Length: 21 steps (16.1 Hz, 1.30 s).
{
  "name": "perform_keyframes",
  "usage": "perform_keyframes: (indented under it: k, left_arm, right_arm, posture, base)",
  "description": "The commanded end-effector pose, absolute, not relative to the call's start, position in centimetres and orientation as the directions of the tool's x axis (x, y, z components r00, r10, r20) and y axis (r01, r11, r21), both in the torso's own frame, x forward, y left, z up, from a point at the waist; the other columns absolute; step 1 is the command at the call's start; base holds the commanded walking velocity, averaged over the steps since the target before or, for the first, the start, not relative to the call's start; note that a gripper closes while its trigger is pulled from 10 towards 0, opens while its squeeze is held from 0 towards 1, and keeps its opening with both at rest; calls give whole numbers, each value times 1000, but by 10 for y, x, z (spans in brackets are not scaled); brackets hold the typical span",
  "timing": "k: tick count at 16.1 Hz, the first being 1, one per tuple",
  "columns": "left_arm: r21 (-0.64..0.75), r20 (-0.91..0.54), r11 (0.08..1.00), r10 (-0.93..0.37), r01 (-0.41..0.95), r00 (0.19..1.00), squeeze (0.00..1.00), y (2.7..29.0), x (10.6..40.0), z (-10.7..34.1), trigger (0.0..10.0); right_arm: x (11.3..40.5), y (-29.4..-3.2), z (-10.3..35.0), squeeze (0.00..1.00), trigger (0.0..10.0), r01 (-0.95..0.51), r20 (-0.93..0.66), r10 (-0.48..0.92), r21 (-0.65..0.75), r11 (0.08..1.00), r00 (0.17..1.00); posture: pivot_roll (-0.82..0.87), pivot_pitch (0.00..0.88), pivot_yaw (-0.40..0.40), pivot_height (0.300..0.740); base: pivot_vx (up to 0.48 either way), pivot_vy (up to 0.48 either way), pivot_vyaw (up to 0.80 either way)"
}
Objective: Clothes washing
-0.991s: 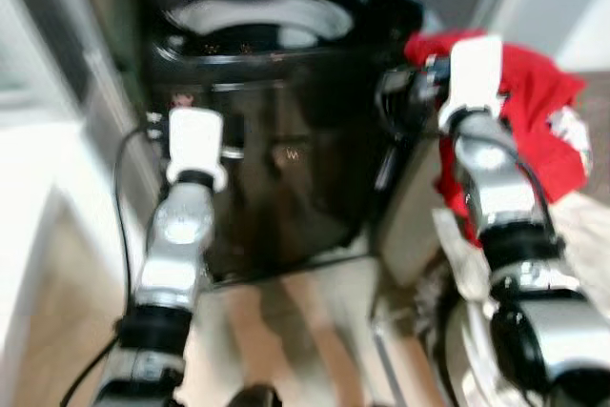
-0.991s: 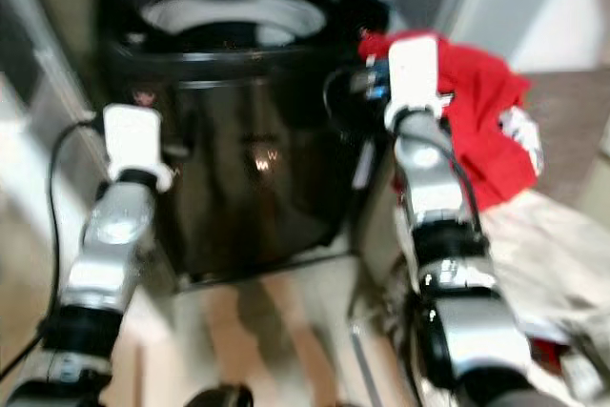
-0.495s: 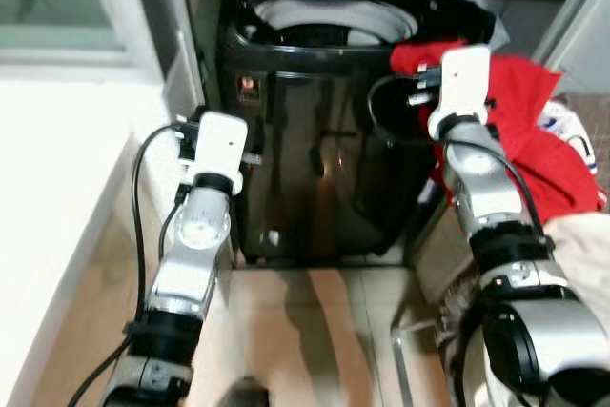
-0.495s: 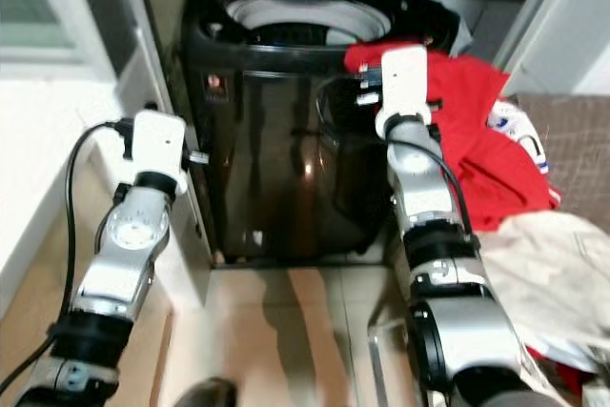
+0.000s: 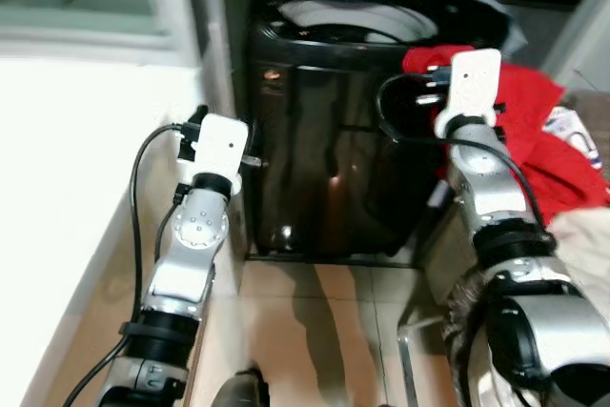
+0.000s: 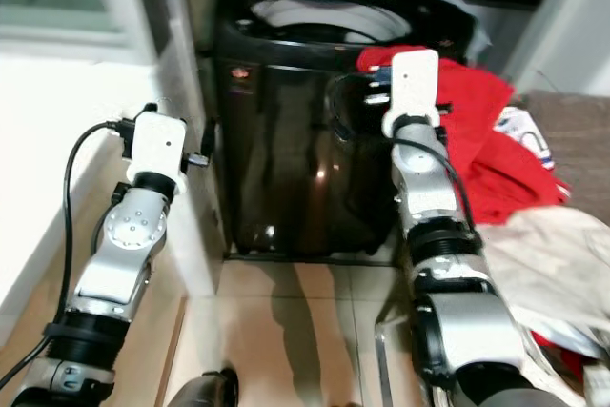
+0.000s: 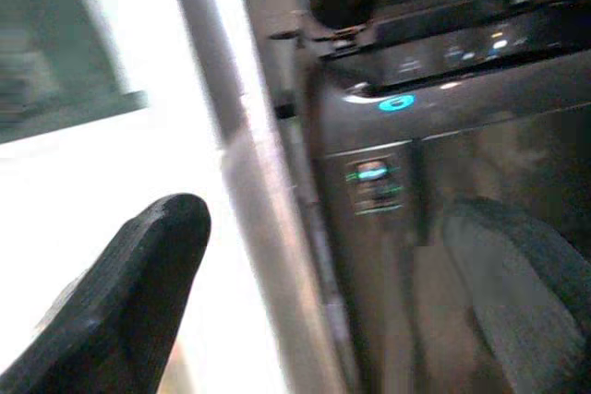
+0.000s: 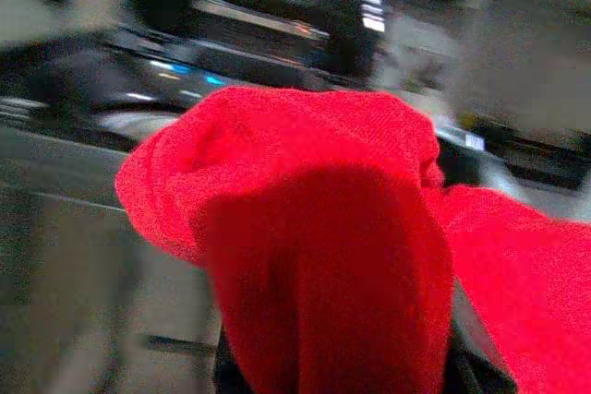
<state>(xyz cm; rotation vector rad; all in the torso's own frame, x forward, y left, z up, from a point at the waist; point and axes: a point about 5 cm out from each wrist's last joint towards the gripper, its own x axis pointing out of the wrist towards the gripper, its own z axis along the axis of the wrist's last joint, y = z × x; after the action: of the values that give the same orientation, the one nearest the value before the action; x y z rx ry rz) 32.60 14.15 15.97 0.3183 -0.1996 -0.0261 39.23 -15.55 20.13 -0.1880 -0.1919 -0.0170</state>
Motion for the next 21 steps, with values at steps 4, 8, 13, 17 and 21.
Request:
perform_keyframes:
  k: [4,8,13,17,21]
  left_arm:
    - [312,196,949,-100,34,975,0,133,331,165,10000]
    - [316,195,947,-116,49,974,0,132,331,165,10000]
    - [320,189,945,-128,62,974,0,133,330,164,10000]
    - [327,190,942,-139,71,972,0,131,333,166,10000]
    - [328,194,941,-158,88,968,0,127,334,167,10000]
  right_arm:
    - [394,-113,281,0,0,-81,465,153,-170,982,872]
    - [401,-154,286,0,0,145,476,3,-273,951,879]
    - [394,-174,238,0,0,166,363,-67,-250,954,929]
    - [390,-169,203,0,0,124,251,-67,-221,967,966]
    - [384,-167,191,0,0,105,229,-49,-239,965,972]
  posture:
    - [5,0,-19,740]
    - [11,0,-29,740]
    - [1,0,-23,740]
    - [-13,0,-15,740]
    - [-24,0,-10,740]
  base:
    - [0,0,561]
    - [0,0,0]
    - [0,0,-543]
    - [0,0,-381]
    - [0,0,0]
